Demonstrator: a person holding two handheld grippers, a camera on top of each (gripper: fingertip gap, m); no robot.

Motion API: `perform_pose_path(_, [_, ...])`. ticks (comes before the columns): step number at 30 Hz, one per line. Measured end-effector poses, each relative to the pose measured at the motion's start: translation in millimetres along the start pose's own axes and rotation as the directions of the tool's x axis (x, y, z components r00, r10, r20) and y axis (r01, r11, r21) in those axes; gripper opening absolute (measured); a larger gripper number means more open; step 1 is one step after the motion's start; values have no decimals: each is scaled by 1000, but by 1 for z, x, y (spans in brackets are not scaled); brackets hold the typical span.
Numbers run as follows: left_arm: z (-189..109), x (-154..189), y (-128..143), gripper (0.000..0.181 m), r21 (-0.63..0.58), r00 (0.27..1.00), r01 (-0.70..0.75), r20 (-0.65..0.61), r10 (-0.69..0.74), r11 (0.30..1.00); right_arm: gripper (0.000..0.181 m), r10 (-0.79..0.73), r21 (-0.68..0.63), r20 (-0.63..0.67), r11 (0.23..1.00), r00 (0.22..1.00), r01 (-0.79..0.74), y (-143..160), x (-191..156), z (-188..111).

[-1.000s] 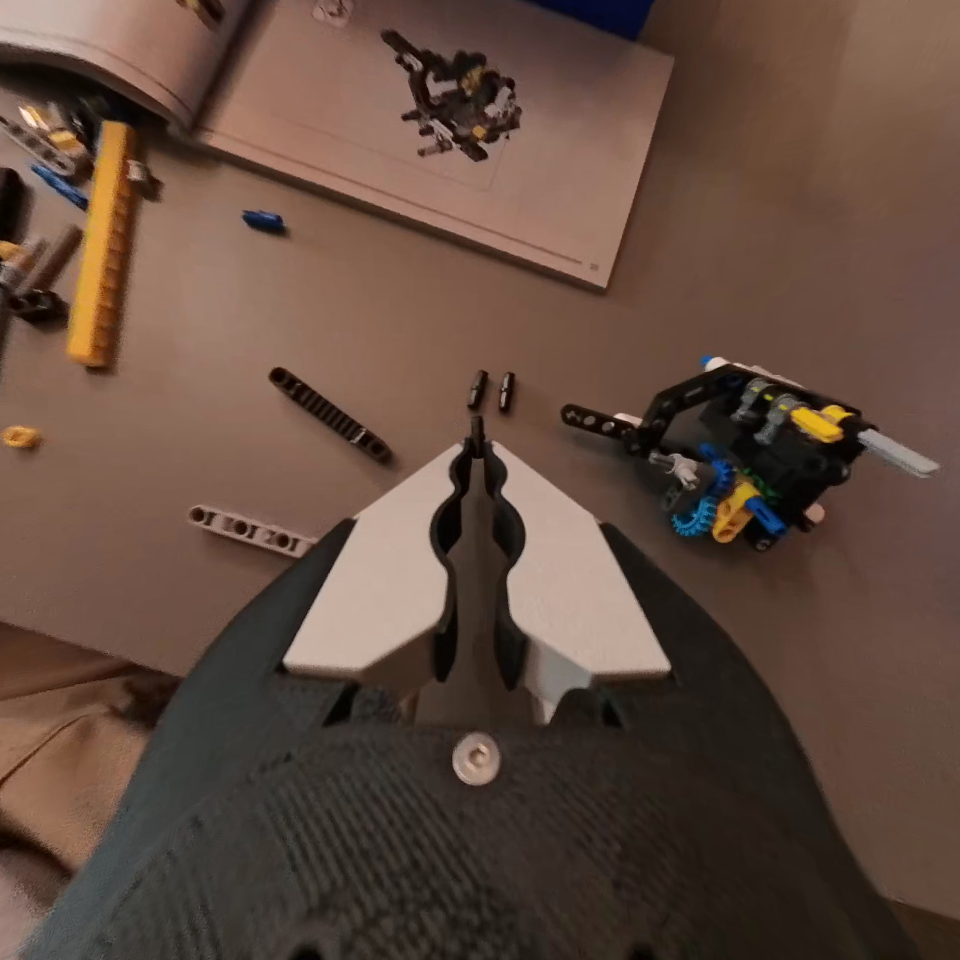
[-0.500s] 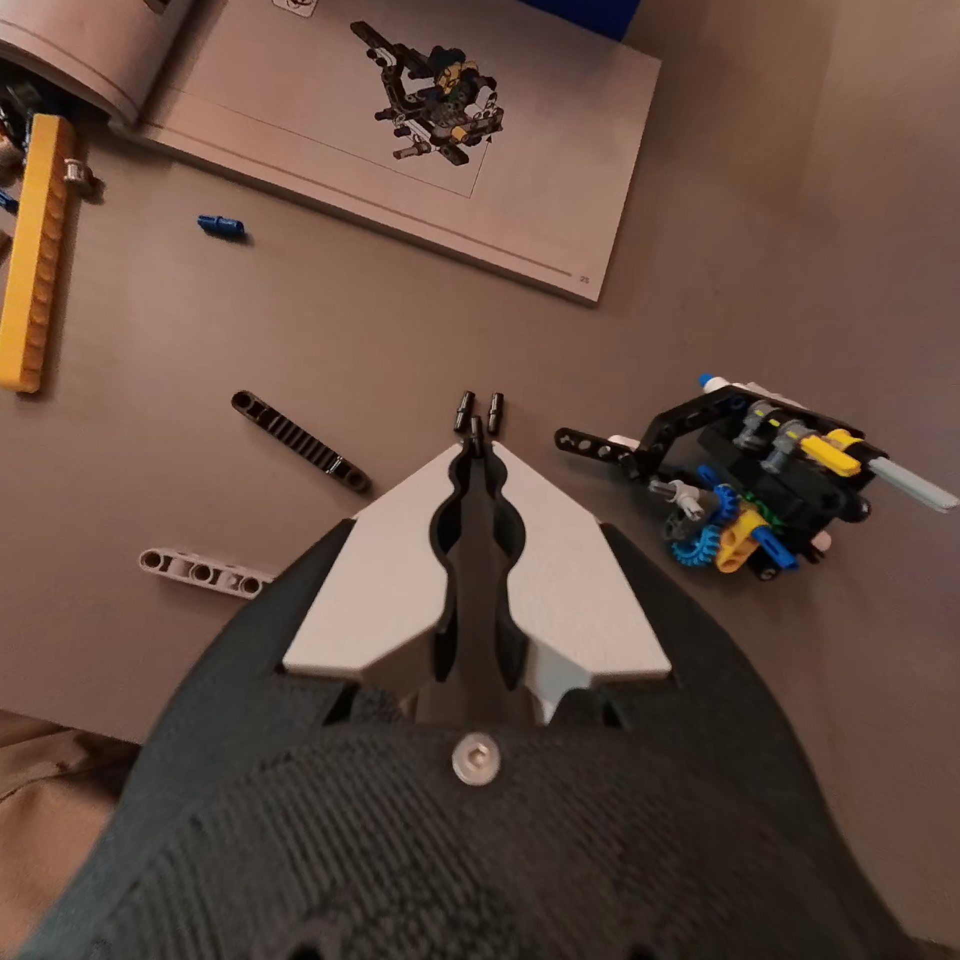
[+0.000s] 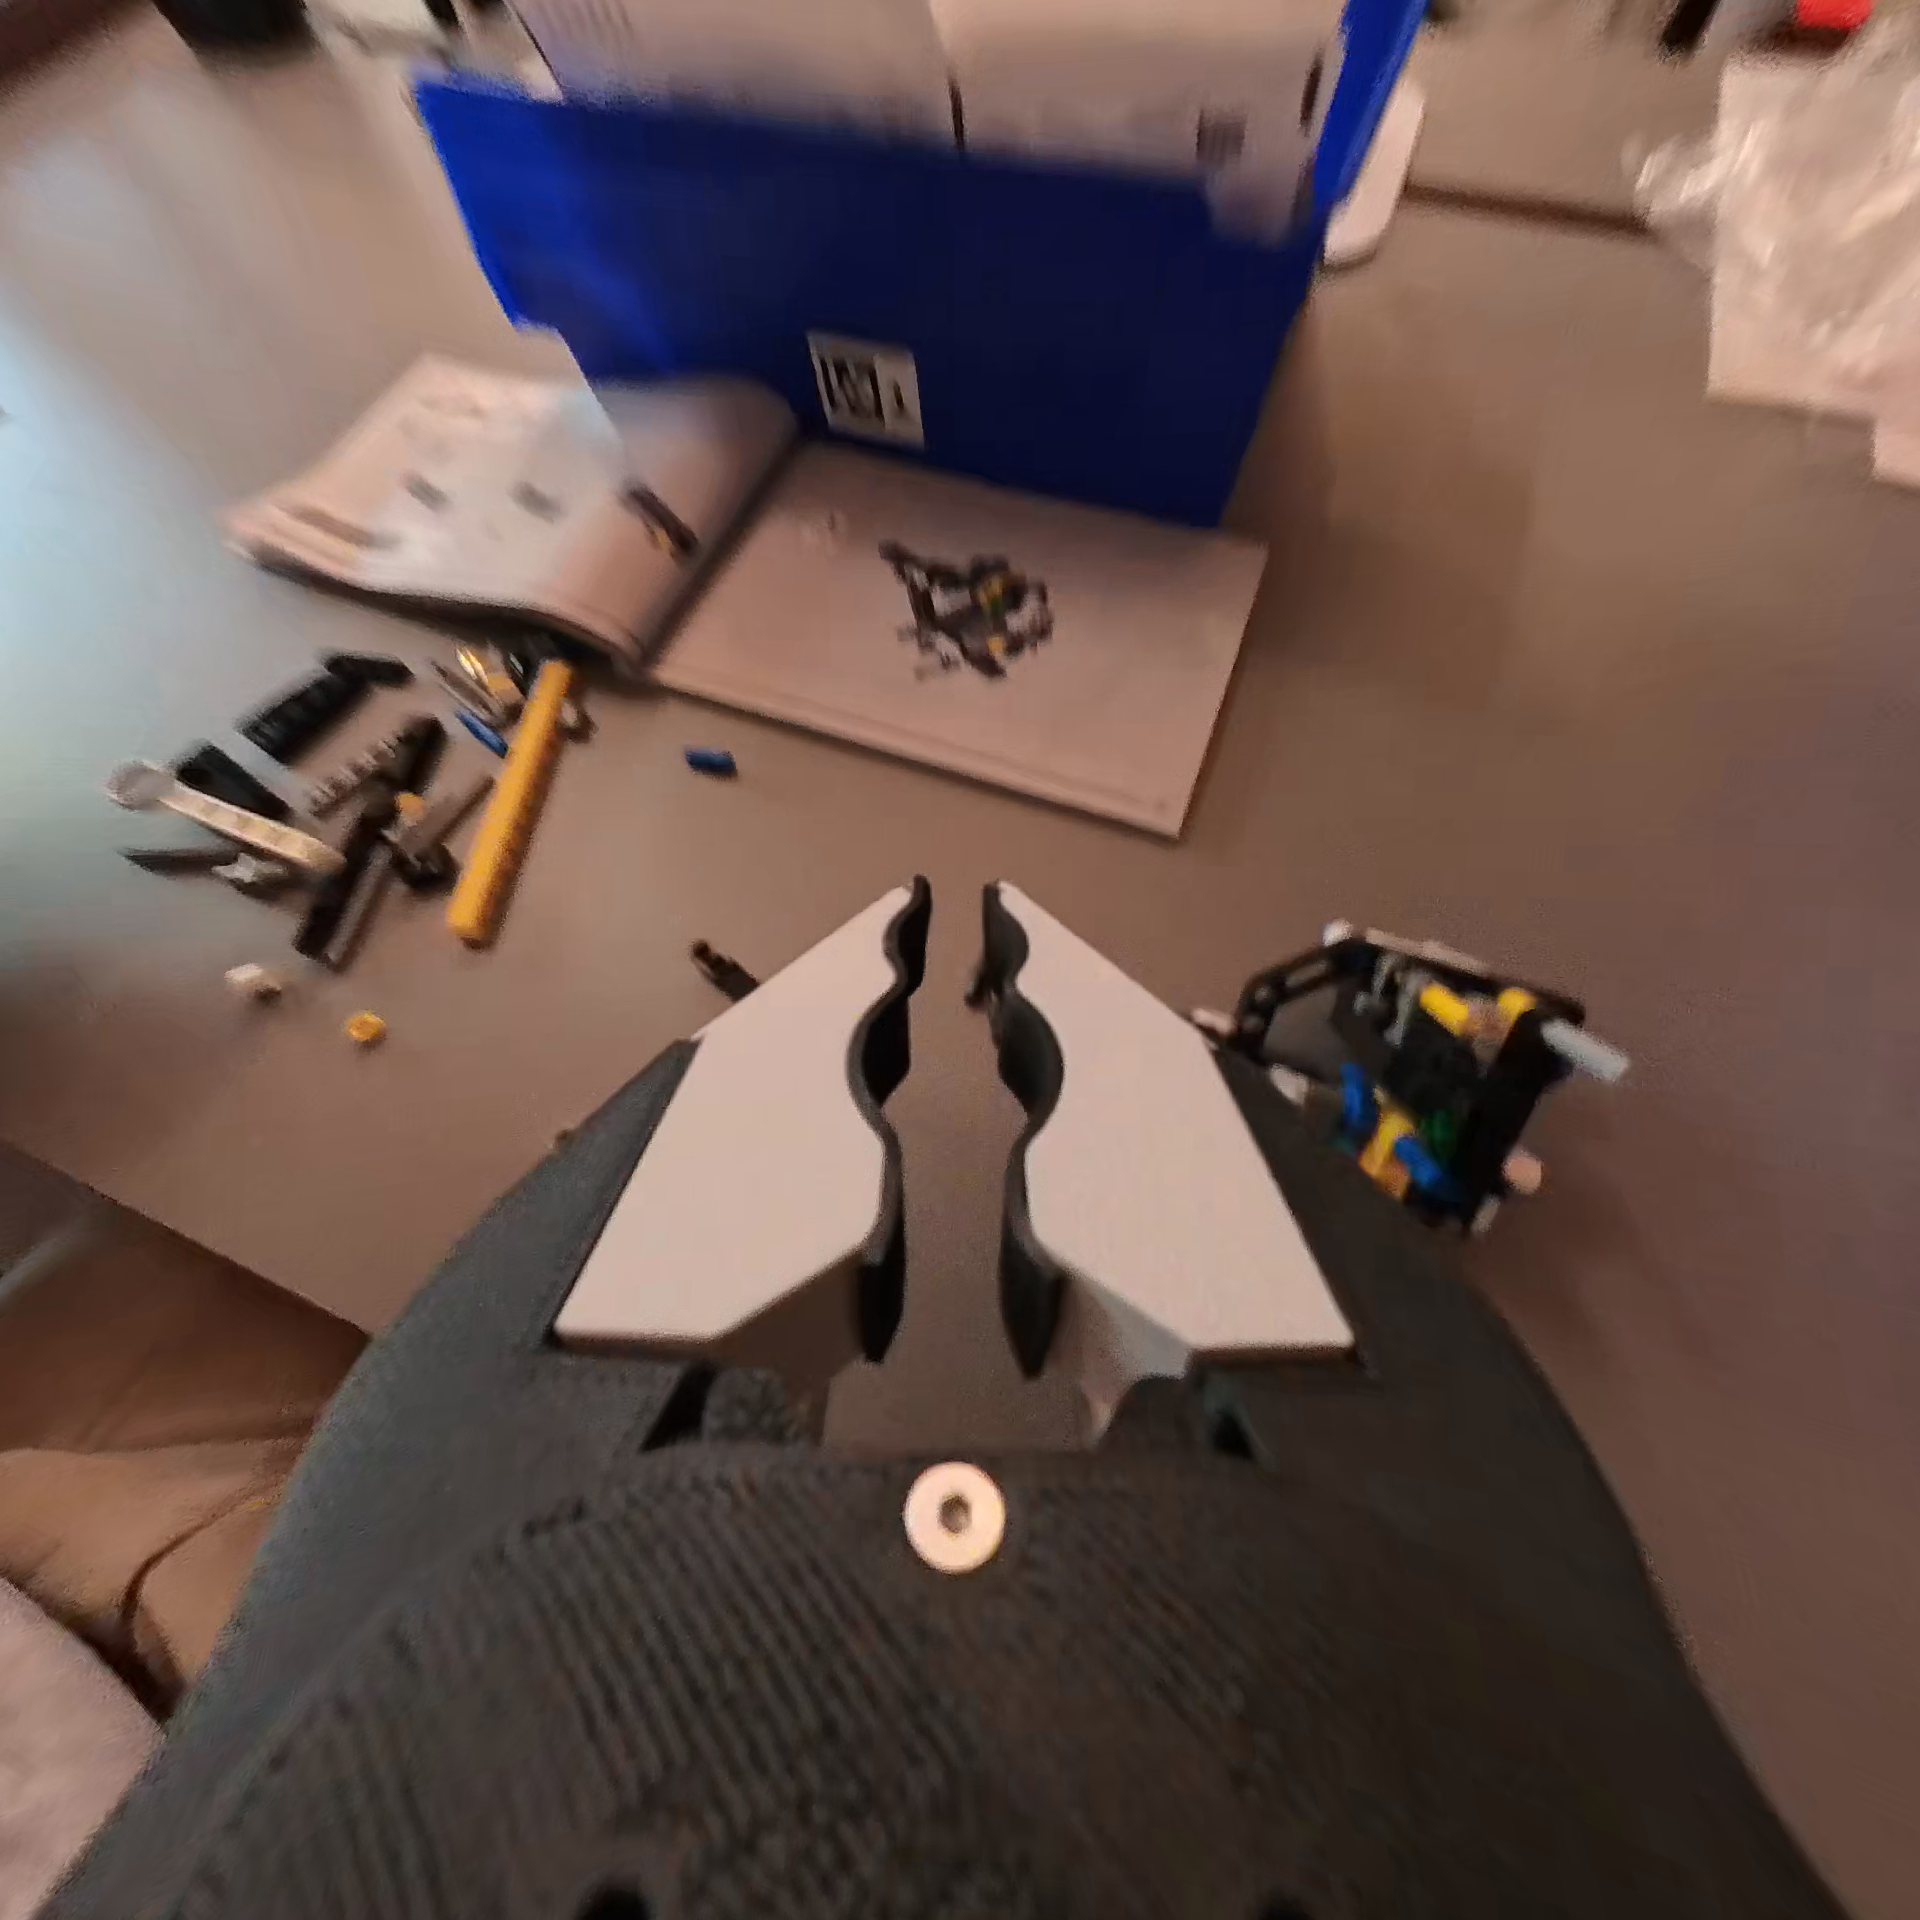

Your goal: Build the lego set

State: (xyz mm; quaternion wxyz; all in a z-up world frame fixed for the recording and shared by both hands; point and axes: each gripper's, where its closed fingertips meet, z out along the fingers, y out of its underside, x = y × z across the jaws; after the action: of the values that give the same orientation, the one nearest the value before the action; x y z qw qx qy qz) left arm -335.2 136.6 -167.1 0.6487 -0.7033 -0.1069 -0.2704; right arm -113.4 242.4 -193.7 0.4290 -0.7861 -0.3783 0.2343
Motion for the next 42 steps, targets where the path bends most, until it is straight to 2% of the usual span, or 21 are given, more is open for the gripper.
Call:
perform_pose_path(1, [3,1,3,6,-17,999,-38,12,38,999,9,-10,54,29,998,1000,8,-10,-5,-1])
perform_pose_path(3, [11,4,11,9,-60,996,-84,22,85,995,9,-48,138,116,990,992,31,-27,-22,2])
perform_pose_path(6, [23,17,16,14,-104,989,-133,55,139,986,12,-123,177,228,981,966,83,-52,-48,12])
perform_pose_path(8, [31,31,18,17,-135,979,-171,92,184,976,14,-206,189,246,969,947,161,-70,-54,13])
perform_pose_path(10, [38,48,22,21,-170,965,-198,137,222,965,17,-292,201,270,949,917,243,-76,-61,11])
perform_pose_path(13, [50,79,28,26,-149,950,-232,178,257,961,18,-369,255,288,919,883,301,-69,-67,4])
perform_pose_path(15, [61,92,39,29,-211,930,-281,182,320,936,15,-376,312,262,905,889,291,-62,-60,-1])
perform_pose_path(17, [71,96,44,30,-296,890,-332,218,402,896,2,-341,360,242,901,909,242,-53,-48,-3])
perform_pose_path(18, [77,100,43,31,-313,873,-355,227,432,881,2,-333,362,252,903,908,231,-47,-43,-2])
perform_pose_path(22, [109,115,40,43,-303,852,-364,275,446,881,8,-254,356,247,921,935,157,-48,-10,3])
perform_pose_path(25, [130,123,47,51,-316,848,-351,293,442,882,12,-183,378,314,924,932,55,-54,2,-4])
perform_pose_path(28, [141,134,59,54,-331,859,-338,274,433,881,14,-177,384,334,923,926,38,-57,6,-8])
perform_pose_path(33, [143,152,68,55,-354,867,-340,241,437,871,15,-232,410,300,907,926,94,-59,2,-15])
perform_pose_path(38, [128,159,65,55,-367,836,-387,248,490,846,16,-250,410,309,906,918,109,-54,-10,-18])
perform_pose_path(42, [115,160,67,56,-356,844,-365,264,467,860,17,-247,401,328,910,912,103,-45,-20,-24])
